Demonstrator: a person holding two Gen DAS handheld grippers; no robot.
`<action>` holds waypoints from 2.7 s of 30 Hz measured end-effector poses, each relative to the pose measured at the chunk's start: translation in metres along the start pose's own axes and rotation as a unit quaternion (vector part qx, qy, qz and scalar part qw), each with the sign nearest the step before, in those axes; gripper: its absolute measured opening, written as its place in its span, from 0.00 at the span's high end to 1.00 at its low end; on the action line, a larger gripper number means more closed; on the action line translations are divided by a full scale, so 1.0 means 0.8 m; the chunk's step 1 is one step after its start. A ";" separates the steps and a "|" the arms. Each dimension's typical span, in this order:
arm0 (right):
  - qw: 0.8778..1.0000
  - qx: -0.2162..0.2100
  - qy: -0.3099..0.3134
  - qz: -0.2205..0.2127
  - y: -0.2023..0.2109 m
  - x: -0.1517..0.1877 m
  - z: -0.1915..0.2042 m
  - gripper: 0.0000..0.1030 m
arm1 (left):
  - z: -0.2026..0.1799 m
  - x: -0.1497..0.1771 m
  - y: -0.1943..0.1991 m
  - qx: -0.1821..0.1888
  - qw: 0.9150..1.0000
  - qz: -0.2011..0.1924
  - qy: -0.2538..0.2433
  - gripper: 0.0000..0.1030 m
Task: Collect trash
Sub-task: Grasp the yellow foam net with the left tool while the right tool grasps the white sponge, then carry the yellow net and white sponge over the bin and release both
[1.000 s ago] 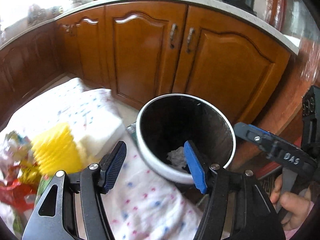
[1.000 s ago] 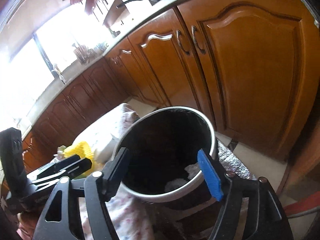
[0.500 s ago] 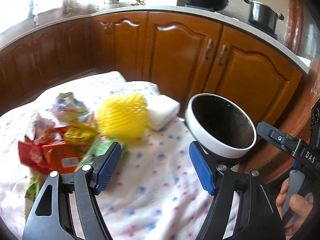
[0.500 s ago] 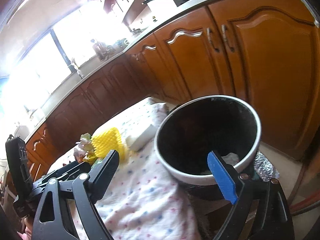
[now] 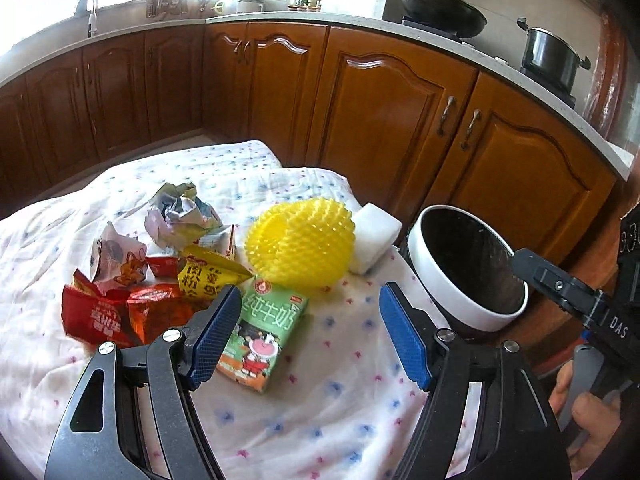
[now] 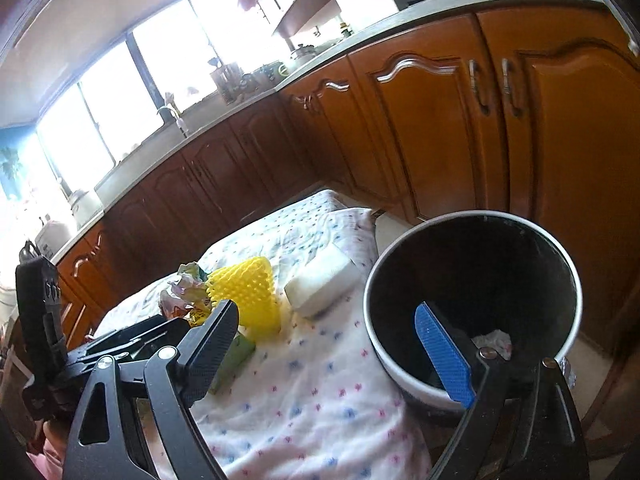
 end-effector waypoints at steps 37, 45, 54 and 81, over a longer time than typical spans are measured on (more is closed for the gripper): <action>0.995 -0.007 0.059 0.080 -0.106 -0.047 0.002 0.98 | 0.002 -0.047 -0.051 0.005 0.999 0.016 -0.033 0.96; 0.999 -0.005 0.046 0.021 -0.040 -0.049 0.008 0.99 | 0.001 -0.044 -0.012 0.027 0.999 0.002 -0.020 0.96; 0.999 0.033 0.026 -0.007 0.013 -0.044 -0.023 0.99 | -0.030 -0.034 0.005 0.055 0.998 -0.003 -0.035 0.96; 0.990 0.137 -0.003 0.015 0.031 -0.029 -0.145 0.99 | -0.217 -0.032 -0.075 0.114 0.983 0.058 -0.129 0.95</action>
Point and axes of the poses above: each gripper's, at about its wrist camera, not at the fingertips, and y roughly against the way its jaws point, z to its left, x to its underside, the point moved 1 cm from there along -y, roughly the way its jaws point, and after that the axes turned 3 degrees about y, right-handed, at the moved point
